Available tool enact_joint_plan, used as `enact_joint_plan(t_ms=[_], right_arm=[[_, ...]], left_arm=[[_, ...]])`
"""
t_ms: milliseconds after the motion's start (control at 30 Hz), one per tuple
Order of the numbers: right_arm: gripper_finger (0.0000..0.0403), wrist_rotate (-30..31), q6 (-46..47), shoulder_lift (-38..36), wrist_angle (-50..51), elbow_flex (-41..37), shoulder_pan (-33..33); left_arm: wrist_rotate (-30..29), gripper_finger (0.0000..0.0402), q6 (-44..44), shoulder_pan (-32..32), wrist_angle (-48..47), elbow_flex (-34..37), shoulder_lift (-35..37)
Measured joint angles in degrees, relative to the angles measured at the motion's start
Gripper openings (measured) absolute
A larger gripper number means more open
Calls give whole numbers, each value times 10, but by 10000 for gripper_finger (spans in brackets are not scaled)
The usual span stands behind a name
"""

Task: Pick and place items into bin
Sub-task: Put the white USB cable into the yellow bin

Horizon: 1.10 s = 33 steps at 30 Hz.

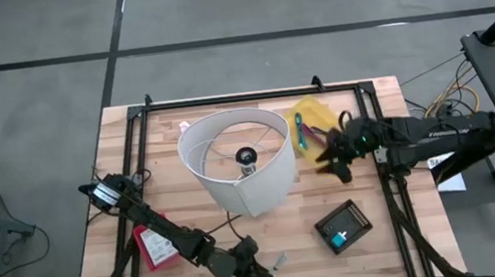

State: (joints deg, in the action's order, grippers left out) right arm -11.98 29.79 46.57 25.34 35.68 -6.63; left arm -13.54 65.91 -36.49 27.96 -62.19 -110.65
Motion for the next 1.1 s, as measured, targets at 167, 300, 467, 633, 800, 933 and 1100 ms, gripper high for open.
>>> enact_joint_plan(t_ms=[167, 300, 467, 633, 800, 933, 1100], right_arm=[[214, 57, 37, 6, -101, 0, 160], [214, 199, 54, 28, -210, 0, 306], [214, 341, 65, 95, -290, 0, 437], [214, 364, 114, 195, -352, -1, 485], [215, 363, 117, 304, -508, -1, 488], [215, 361, 103, 386, -635, 5, 484], [215, 359, 110, 468, -665, 46, 482]], left_arm=[[-2, 11, -8, 0, 5, 0, 1], [-2, 11, -8, 0, 8, 0, 1], [-5, 11, -14, 0, 21, 0, 1], [-5, 11, -65, 0, 56, 0, 2], [-5, 11, -68, 2, 61, 0, 2], [-5, 11, -68, 2, 61, 0, 2], [-5, 11, -67, 2, 61, 0, 2]])
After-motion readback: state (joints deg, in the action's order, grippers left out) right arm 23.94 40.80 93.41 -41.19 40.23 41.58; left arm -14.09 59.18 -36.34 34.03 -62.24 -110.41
